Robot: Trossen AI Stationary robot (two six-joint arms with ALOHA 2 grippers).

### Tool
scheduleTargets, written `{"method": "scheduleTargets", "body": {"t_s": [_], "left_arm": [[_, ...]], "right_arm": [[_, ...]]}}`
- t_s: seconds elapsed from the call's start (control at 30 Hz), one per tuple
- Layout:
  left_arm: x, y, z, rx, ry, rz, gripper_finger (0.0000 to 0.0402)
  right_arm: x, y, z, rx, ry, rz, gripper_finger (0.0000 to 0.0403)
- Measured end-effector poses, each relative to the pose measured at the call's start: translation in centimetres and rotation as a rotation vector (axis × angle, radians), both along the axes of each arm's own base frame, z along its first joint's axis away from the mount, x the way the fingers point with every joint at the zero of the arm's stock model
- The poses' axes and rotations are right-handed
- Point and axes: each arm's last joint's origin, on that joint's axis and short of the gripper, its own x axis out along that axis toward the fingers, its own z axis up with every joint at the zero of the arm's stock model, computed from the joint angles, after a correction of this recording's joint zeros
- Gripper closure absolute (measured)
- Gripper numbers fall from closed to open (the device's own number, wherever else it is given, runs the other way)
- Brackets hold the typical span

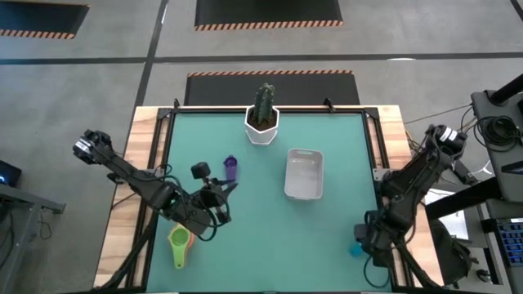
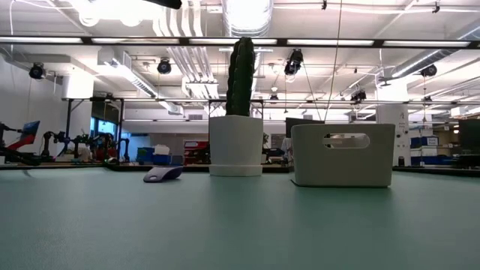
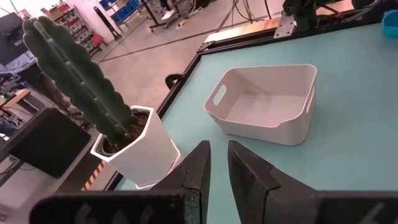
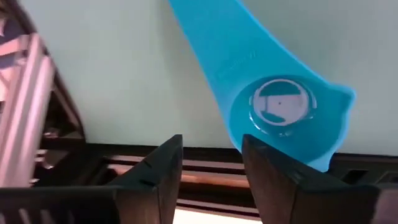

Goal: Nest measuring cups in basket
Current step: Stack the light blue measuring cup on the top of the green measuring cup

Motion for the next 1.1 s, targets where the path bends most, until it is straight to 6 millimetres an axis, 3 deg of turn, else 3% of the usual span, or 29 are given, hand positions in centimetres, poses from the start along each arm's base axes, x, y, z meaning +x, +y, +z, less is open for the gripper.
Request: {"method": "scheduleTargets", "body": {"t_s": [0.43,0.63,0.9,1.1], "left_arm": [[0.1,-0.1,0.0,-0.004,-0.01,-0.001,0.0364],[0.1,-0.1,0.0,-0.004,-0.01,-0.001,0.0364],[0.4,-0.2,0.2,-0.034,-0.055,0.0,0.0364],[1.3,-1.5,-0.6,-0.09,-0.128,-0.019,0.0364]], "right_arm": [[0.0,1.3,-3.3,-0.163,0.012,0.077,0.0266],[0.2,1.6,-4.1,-0.178,0.02,0.111,0.0298],[0.1,1.4,-3.1,-0.15,-0.037,0.108,0.0381],[1.7,1.5,-0.8,-0.161,-0.244,0.076,0.0392]]}}
